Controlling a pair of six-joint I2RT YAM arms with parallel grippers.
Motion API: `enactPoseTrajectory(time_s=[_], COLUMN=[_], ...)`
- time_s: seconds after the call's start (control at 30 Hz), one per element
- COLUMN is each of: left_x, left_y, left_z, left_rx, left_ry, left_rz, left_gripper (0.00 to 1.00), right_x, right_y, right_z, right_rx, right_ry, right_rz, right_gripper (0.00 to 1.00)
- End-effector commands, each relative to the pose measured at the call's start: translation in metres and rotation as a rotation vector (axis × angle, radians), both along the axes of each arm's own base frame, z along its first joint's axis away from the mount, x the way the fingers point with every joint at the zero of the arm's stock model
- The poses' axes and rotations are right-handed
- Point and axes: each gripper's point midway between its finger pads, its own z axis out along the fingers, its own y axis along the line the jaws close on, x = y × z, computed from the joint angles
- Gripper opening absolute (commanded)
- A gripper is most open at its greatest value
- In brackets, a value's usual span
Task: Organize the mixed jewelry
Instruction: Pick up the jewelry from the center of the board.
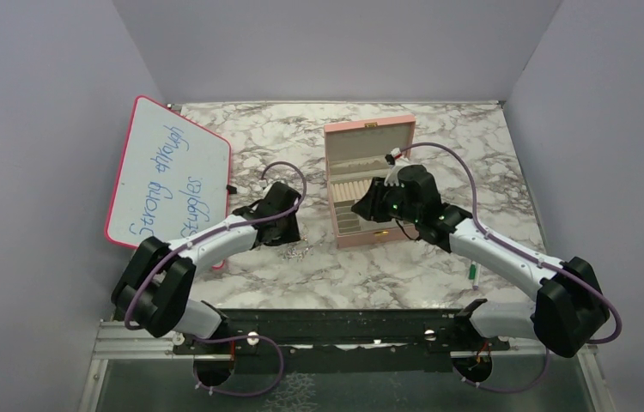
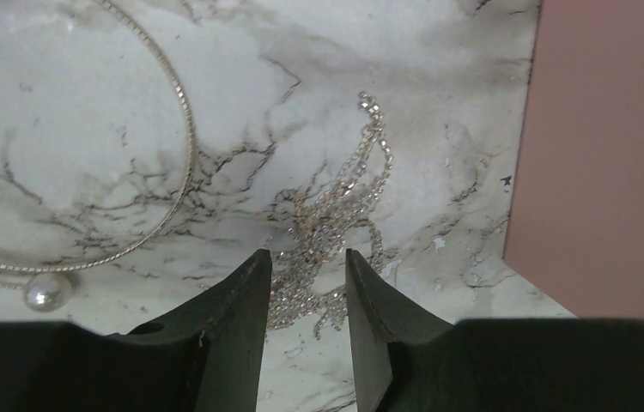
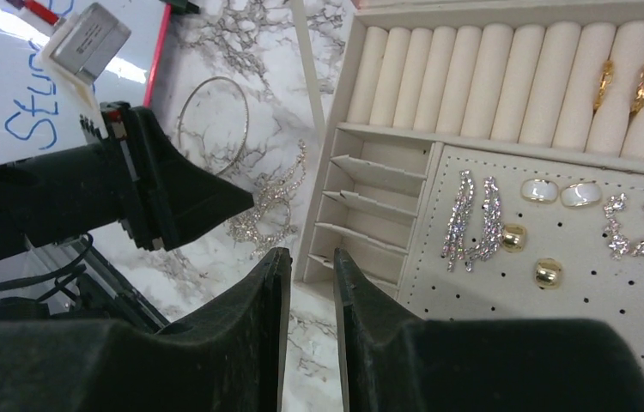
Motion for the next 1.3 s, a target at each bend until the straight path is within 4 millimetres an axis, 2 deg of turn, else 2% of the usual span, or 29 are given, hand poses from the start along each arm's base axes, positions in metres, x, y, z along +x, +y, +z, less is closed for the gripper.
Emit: enactPoseTrajectory(time_s=[0.0, 0.1, 0.3, 0.43, 0.47, 0.57, 0.6, 0.63, 0.7, 0.83, 0.93, 1.03, 1.27], left_x=[0.023, 0.025, 0.016, 0.014, 0.014, 0.014, 0.015, 0.017, 0.02, 0.017, 0.012, 0.013, 0.043], left_y=[-0.022, -0.022, -0.02, -0.027, -0.029, -0.028, -0.027, -0.025, -0.024, -0.04, -0.049, -0.051, -0.042], left_z=[0.015, 0.009, -0.01, -0.006, -0.004, 0.0, 0.003, 0.006, 0.014, 0.029, 0.026, 0.016, 0.012], left_rx=[-0.038, -0.019, 0.016, -0.012, -0.017, -0.007, -0.001, 0.008, 0.013, -0.053, -0.045, -0.005, 0.176], left_ry=[-0.044, -0.028, 0.059, 0.07, 0.064, 0.063, 0.056, 0.045, 0.025, 0.018, 0.023, 0.031, -0.044], left_rz=[-0.083, -0.088, -0.09, -0.127, -0.134, -0.145, -0.144, -0.136, -0.137, -0.191, -0.223, -0.258, -0.299], left_gripper=[0.35, 0.31, 0.3, 0.29, 0.27, 0.11, 0.1, 0.1, 0.16, 0.26, 0.35, 0.36, 0.34], right_x=[-0.009, -0.01, -0.009, -0.009, -0.009, -0.009, -0.009, -0.009, -0.008, -0.008, -0.009, -0.009, -0.011], right_y=[0.001, 0.0, -0.005, -0.006, -0.006, -0.006, -0.007, -0.007, -0.007, -0.01, -0.012, -0.012, -0.015], right_z=[-0.008, -0.011, -0.015, -0.016, -0.016, -0.016, -0.016, -0.016, -0.016, -0.019, -0.023, -0.026, -0.027], right_rx=[0.004, -0.006, -0.021, -0.023, -0.022, -0.02, -0.021, -0.021, -0.022, -0.029, -0.033, -0.032, -0.04], right_ry=[0.045, 0.05, 0.061, 0.07, 0.071, 0.071, 0.071, 0.071, 0.072, 0.082, 0.097, 0.11, 0.118], right_rz=[0.024, 0.019, -0.006, -0.017, -0.019, -0.023, -0.025, -0.026, -0.031, -0.052, -0.062, -0.067, -0.078], right_gripper=[0.29, 0.29, 0.29, 0.29, 0.29, 0.29, 0.29, 0.29, 0.29, 0.29, 0.28, 0.28, 0.28])
